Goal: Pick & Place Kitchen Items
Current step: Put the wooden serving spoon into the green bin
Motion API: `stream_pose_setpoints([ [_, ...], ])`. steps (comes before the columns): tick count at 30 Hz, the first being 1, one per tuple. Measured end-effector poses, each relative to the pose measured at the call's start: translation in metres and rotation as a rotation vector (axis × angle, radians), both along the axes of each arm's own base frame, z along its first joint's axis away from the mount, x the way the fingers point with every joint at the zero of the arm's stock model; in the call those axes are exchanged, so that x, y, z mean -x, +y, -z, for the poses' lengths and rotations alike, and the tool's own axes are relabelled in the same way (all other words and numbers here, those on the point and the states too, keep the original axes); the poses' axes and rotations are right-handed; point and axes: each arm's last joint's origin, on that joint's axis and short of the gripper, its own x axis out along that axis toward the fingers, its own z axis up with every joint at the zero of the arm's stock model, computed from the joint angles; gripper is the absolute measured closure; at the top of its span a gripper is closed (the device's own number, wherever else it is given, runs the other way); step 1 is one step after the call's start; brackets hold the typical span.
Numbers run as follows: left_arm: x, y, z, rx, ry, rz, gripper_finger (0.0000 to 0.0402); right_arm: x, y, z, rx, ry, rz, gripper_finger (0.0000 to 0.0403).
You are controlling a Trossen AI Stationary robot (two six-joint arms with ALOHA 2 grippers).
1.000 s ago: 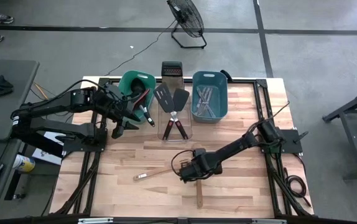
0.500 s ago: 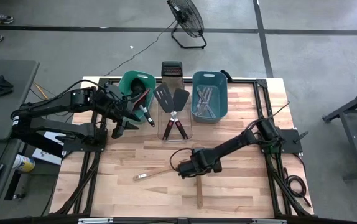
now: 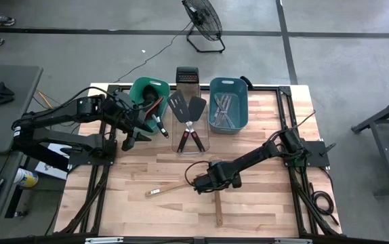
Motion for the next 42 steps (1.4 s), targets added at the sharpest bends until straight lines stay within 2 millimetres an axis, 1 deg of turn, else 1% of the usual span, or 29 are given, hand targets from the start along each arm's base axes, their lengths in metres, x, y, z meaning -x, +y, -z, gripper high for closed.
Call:
stream_pose_setpoints([
  [14,0.0,0.0,0.0,0.0,0.0,0.0,0.0224,-0.002,0.001,0.0,-0.008,-0.021,-0.032,0.0332],
  [23,0.0,0.0,0.0,0.0,0.001,0.0,0.0224,0.0,0.0,-0.012,0.028,-0.069,-0.057,0.0333],
  [26,0.0,0.0,0.0,0.0,0.001,0.0,0.0224,0.001,0.001,-0.019,0.021,-0.091,-0.075,0.0333],
  [33,0.0,0.0,0.0,0.0,0.001,-0.001,0.0224,0.004,0.011,-0.022,-0.02,-0.089,-0.116,0.0333],
  [36,0.0,0.0,0.0,0.0,0.001,-0.001,0.0224,0.007,0.017,-0.028,-0.043,-0.109,-0.142,0.0333],
  [42,0.0,0.0,0.0,0.002,0.0,-0.002,0.0224,0.015,0.029,-0.057,-0.042,-0.225,-0.21,0.0333],
])
